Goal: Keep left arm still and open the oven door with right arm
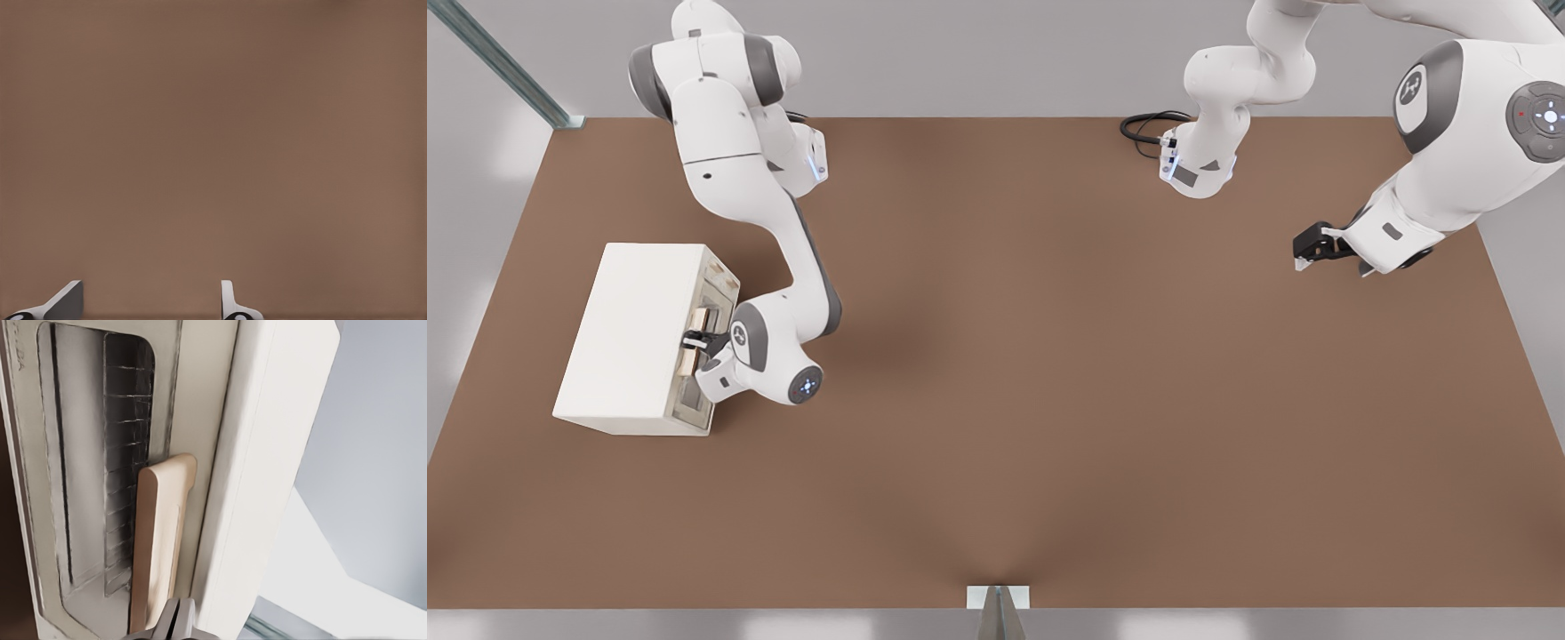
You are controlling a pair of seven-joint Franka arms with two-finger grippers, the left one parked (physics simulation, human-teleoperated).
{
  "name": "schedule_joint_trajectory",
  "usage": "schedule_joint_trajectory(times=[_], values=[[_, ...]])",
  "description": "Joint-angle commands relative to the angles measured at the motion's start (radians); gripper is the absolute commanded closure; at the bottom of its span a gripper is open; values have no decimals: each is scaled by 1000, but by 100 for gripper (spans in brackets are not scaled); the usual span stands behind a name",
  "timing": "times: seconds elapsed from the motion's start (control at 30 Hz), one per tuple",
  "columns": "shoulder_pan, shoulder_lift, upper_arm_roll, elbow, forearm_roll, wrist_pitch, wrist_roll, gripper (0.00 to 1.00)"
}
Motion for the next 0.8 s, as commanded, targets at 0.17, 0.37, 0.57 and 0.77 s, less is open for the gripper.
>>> schedule_joint_trajectory(times=[0.17,0.37,0.57,0.77], values=[[2,6,2,1,-11,6,77,79],[9,13,26,174,125,0,26,79],[-265,-341,88,300,820,35,-319,0],[-265,-399,87,324,741,65,-321,0]])
